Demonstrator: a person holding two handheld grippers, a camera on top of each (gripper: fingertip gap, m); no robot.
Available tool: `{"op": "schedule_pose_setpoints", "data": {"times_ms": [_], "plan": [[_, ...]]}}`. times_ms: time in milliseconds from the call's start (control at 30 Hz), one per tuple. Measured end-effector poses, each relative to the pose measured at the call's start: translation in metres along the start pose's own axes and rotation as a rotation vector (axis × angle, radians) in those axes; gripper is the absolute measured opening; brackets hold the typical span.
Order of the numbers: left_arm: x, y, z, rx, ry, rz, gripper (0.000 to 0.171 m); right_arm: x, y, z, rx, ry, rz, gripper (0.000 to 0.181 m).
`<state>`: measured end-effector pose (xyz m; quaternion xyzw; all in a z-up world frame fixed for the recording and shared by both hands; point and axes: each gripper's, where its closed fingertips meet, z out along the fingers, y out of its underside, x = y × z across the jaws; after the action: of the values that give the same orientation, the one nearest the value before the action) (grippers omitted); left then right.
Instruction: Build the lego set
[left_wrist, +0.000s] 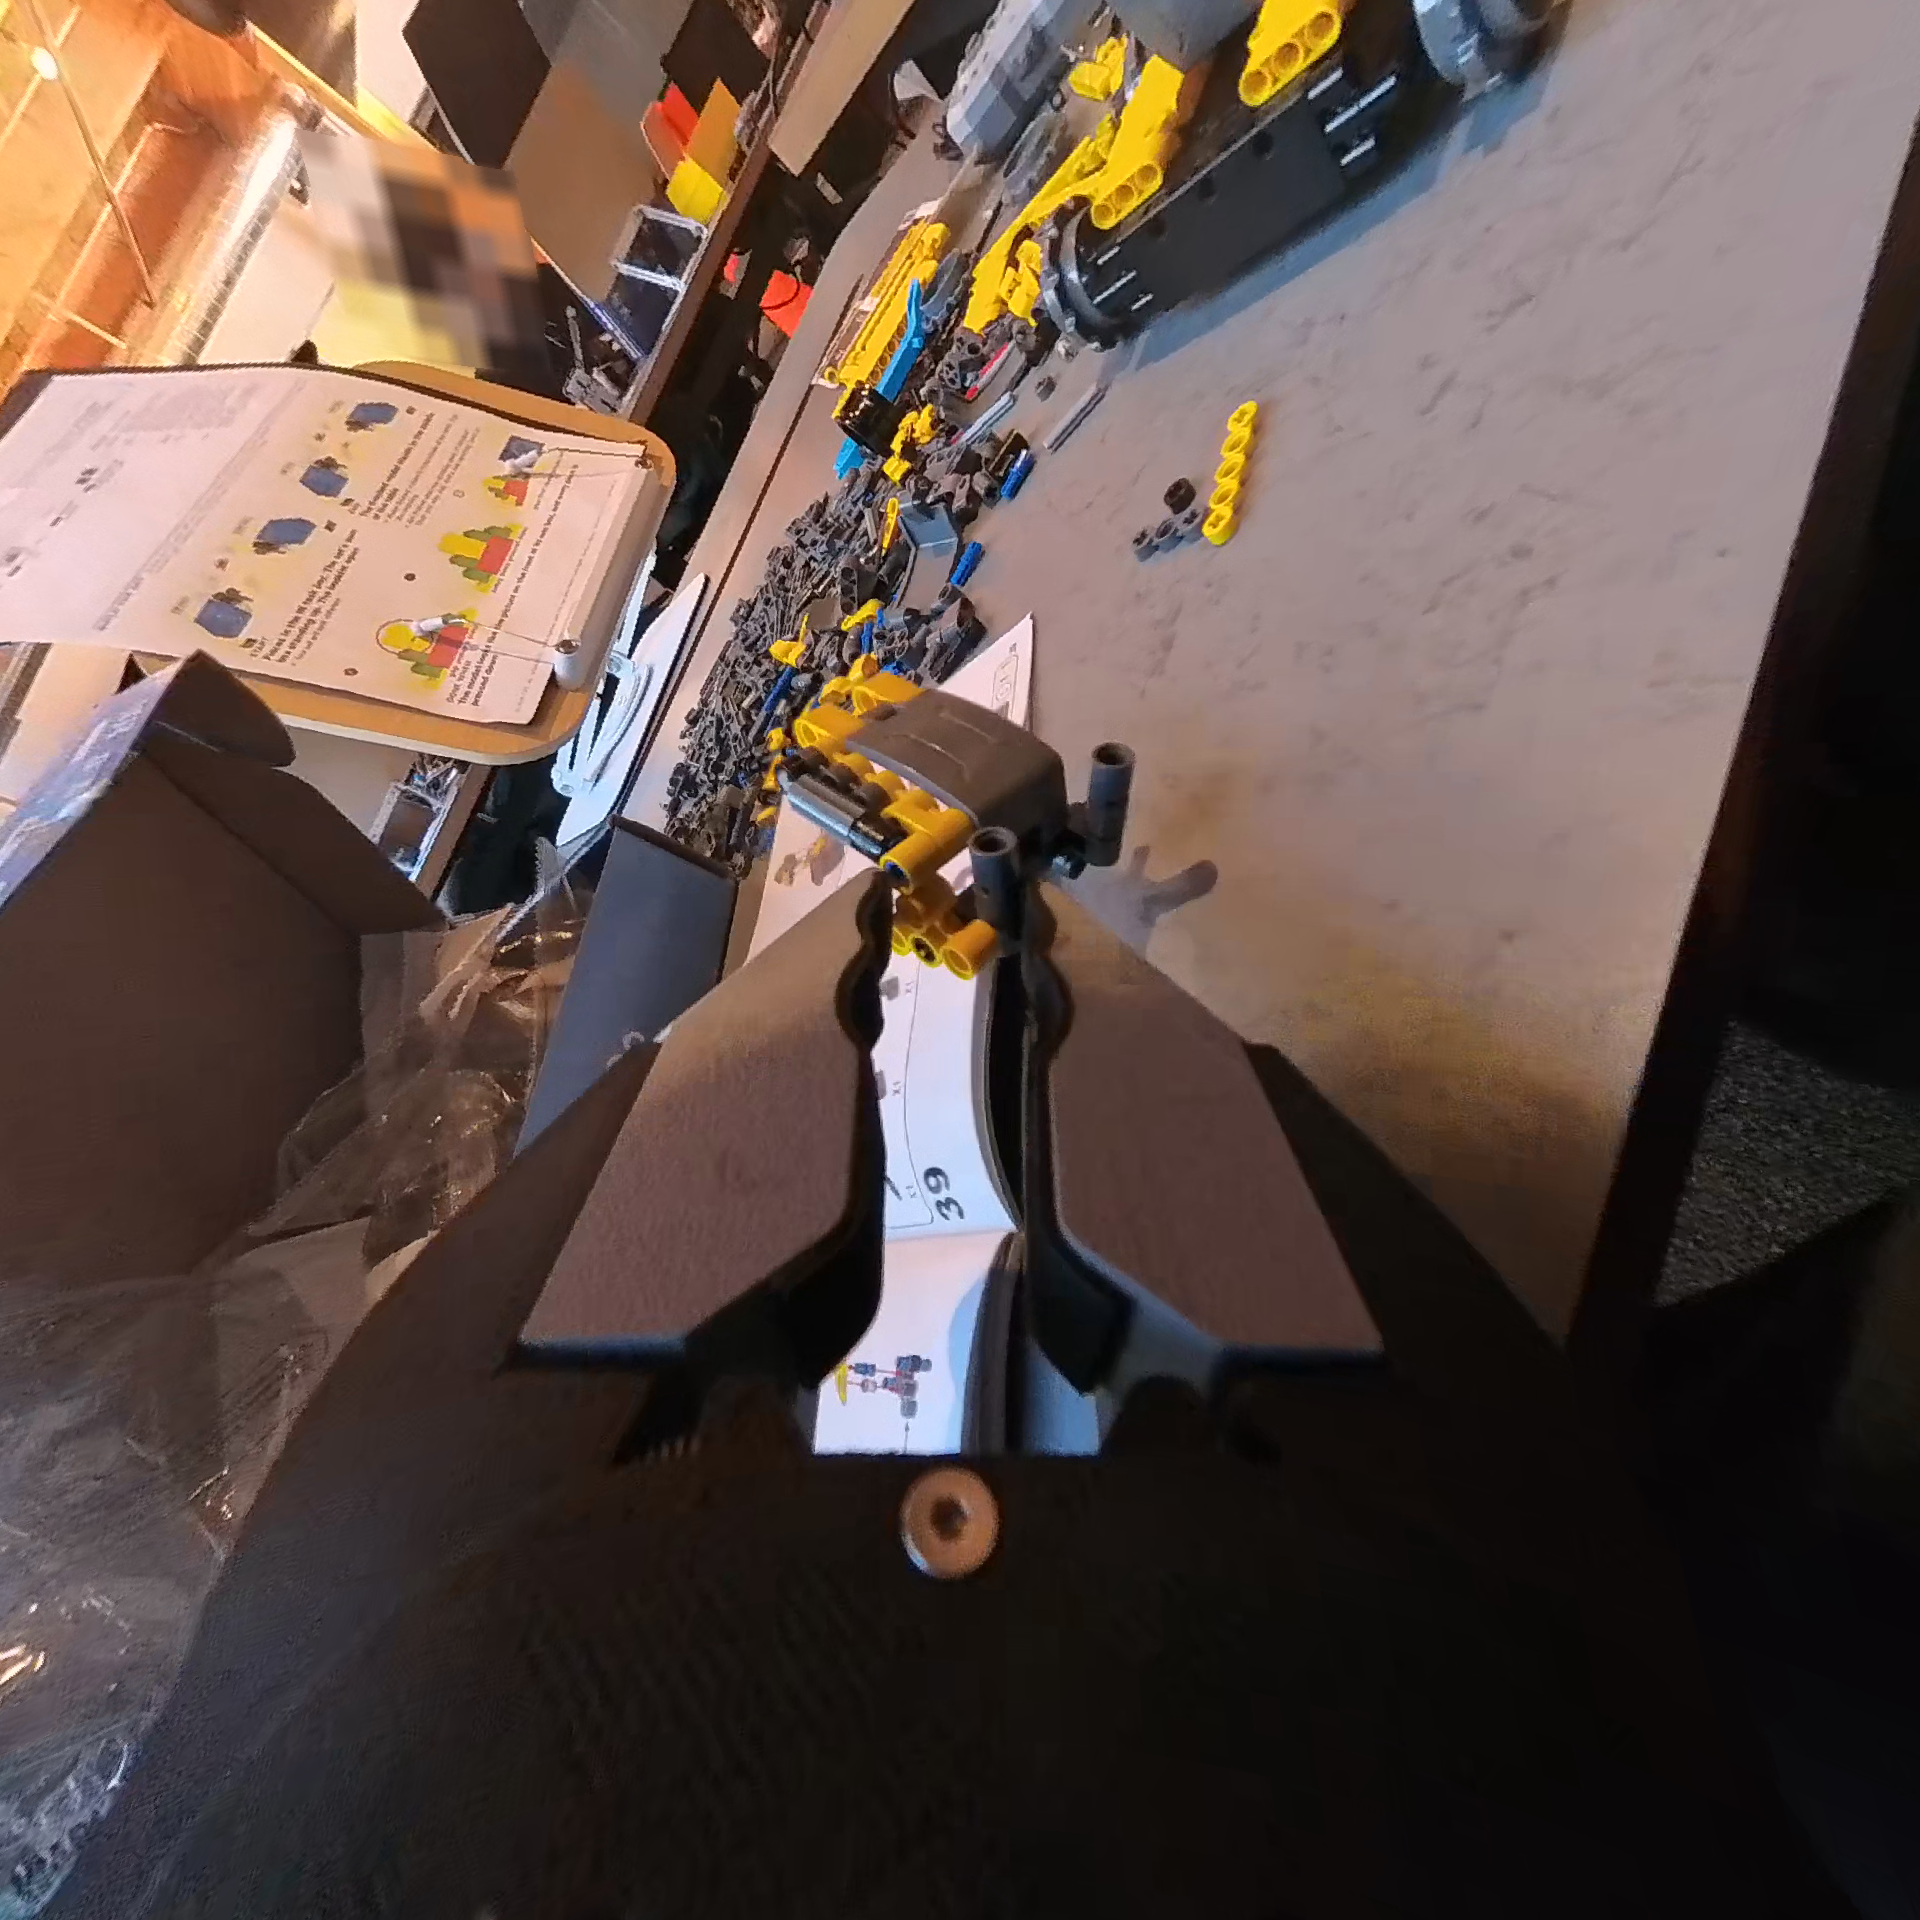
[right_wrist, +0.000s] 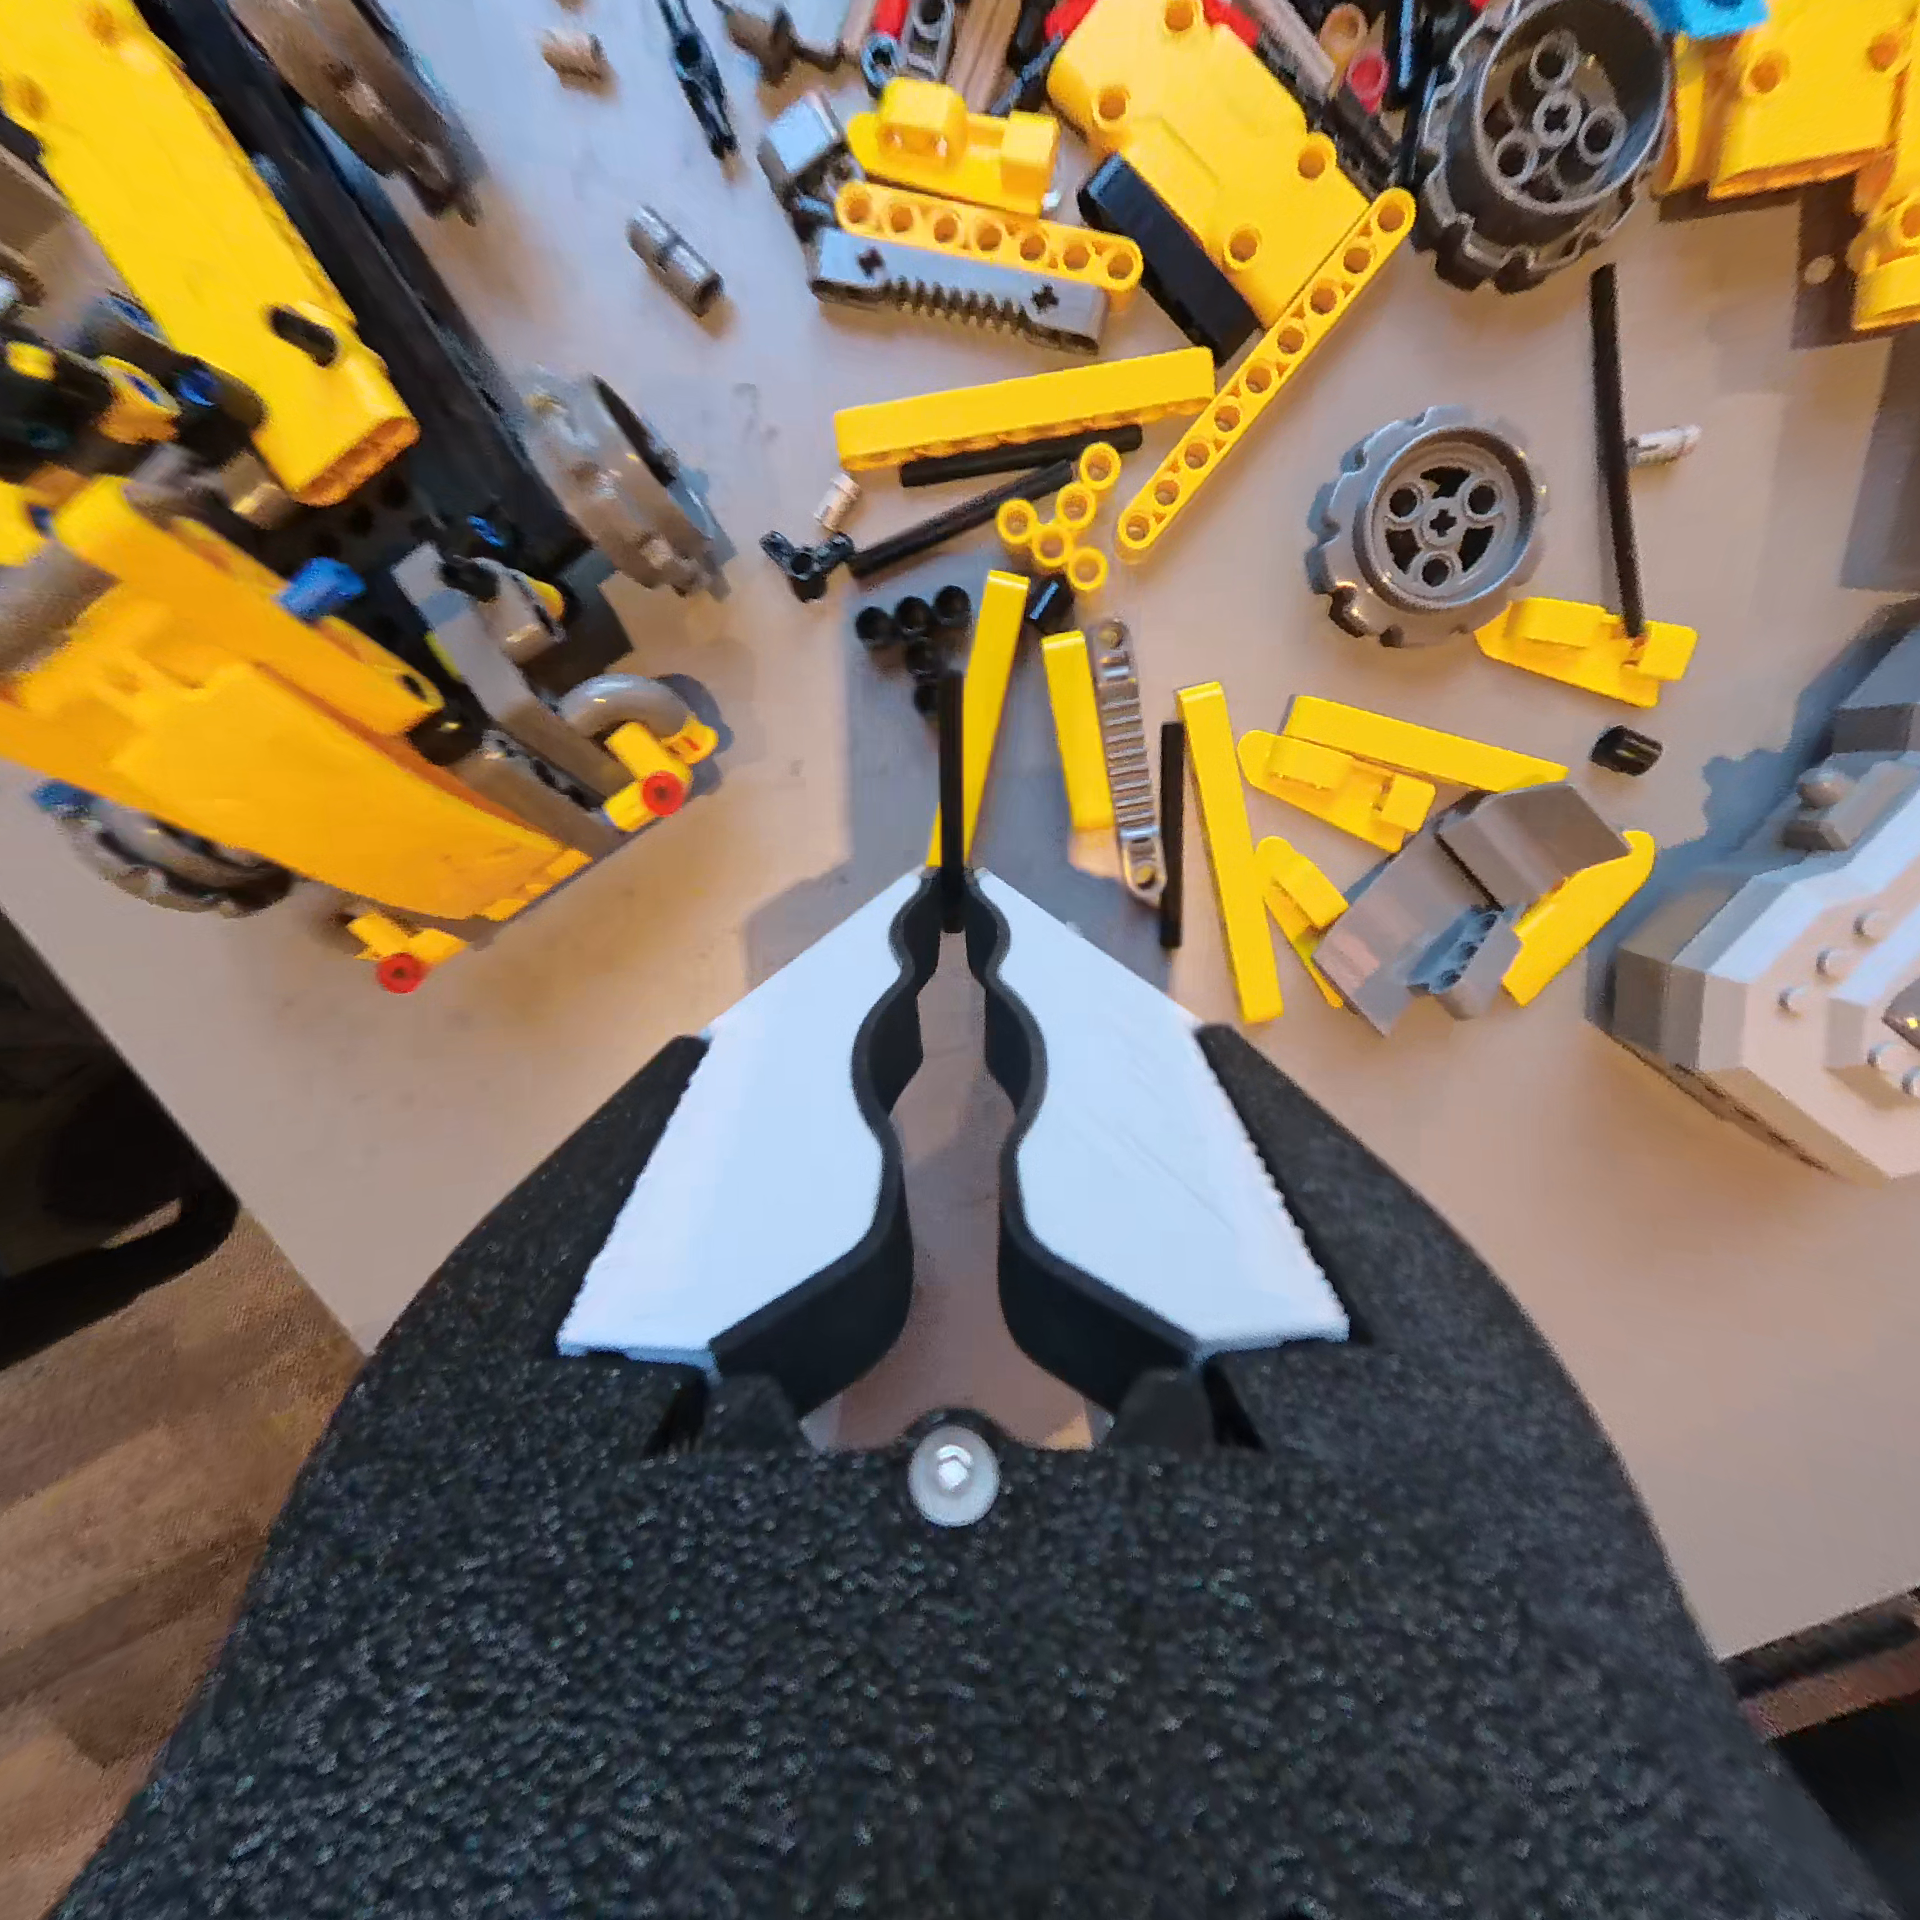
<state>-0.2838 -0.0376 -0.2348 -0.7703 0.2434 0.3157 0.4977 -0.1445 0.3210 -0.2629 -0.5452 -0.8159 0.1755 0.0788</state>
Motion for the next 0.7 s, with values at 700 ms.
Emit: {"op": "schedule_pose_setpoints", "data": {"times_ms": [700], "plan": [[0.021, -0.059, -0.027, 0.172, 0.290, -0.150, 0.023, -0.276, -0.163, 0.014, 0.661, -0.172, -0.250, 0.003]]}}
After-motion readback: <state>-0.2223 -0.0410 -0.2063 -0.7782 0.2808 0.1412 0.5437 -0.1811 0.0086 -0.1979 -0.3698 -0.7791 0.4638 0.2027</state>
